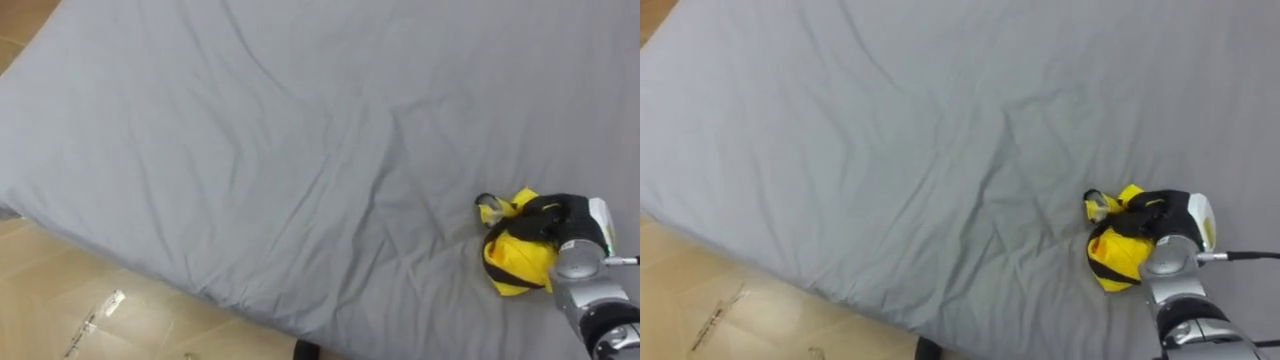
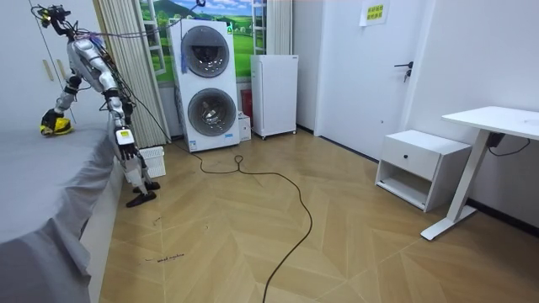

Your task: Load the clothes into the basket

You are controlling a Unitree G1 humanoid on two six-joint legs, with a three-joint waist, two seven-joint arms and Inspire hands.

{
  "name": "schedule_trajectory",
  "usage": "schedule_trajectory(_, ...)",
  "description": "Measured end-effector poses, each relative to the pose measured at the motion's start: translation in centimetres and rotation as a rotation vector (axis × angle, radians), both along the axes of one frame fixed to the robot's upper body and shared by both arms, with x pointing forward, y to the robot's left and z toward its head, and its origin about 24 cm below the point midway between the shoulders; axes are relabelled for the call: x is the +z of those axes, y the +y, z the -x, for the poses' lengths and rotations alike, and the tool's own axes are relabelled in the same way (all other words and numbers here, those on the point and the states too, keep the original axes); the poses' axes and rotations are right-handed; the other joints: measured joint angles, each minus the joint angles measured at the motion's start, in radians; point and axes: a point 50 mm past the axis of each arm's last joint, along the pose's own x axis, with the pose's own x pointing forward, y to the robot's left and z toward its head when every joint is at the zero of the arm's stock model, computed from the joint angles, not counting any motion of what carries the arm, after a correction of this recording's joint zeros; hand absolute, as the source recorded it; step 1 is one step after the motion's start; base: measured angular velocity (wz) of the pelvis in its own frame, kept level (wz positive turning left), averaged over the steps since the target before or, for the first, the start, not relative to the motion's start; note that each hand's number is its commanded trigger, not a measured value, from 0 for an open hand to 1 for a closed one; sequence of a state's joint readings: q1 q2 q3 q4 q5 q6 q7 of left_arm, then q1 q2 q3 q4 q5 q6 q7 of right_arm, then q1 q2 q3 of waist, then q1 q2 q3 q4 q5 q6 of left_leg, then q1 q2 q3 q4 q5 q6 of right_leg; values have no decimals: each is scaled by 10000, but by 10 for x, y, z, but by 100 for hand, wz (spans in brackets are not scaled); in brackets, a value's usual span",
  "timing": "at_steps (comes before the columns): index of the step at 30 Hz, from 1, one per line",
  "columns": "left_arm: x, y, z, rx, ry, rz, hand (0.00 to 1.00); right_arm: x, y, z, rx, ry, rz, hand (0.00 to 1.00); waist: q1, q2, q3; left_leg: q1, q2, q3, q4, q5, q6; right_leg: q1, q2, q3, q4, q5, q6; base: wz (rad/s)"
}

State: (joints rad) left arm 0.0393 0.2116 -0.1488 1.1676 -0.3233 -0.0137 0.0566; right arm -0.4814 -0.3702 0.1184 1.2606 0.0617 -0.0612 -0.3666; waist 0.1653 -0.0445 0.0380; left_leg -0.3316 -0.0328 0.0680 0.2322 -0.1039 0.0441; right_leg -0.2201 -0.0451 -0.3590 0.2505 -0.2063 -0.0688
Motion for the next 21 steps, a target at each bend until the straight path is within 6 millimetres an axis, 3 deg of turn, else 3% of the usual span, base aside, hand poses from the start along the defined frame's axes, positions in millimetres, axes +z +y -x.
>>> schedule_trajectory(5, 2, 11, 11, 1144, -160, -70, 0, 4, 0, 7, -282, -1086, -669, 100, -367, -197, -100, 848, 41, 459, -288, -3, 1, 614, 27, 436, -179, 11, 26, -29)
schedule_trajectory(7, 2, 17, 22, 1730, -129, -216, 0, 5, -3, 17, -357, -1551, -720, 100, -656, -346, -236, 1437, 38, 743, -367, -9, -1, 1174, 35, 682, -403, 13, 66, -29)
schedule_trajectory(10, 2, 19, 31, 2048, 38, -358, 0, 7, -5, 32, -325, -1875, -638, 100, -989, -498, -368, 2191, 59, 870, -392, -127, -26, 1808, 95, 1143, -662, 18, 112, -38)
schedule_trajectory(13, 1, 16, 32, 1835, 92, -343, 0, 12, -11, 45, -357, -2122, -353, 100, -1352, -396, -473, 2769, 194, 1215, -411, -408, -51, 2194, 220, 1554, -643, 4, 136, -45)
schedule_trajectory(16, -1, 15, 39, 1947, 587, -316, 0, 21, -16, 48, -490, -2486, -198, 100, -1694, -215, -500, 3334, 290, 1717, -621, -553, -37, 2406, 322, 2135, -621, 38, 186, -58)
schedule_trajectory(21, -2, 17, 55, 2005, 1289, -358, 0, 34, -31, 53, -1199, -3143, -18, 100, -2305, -32, -353, 3544, 360, 2075, -729, -613, -21, 2347, 435, 2721, -624, 180, 220, -37)
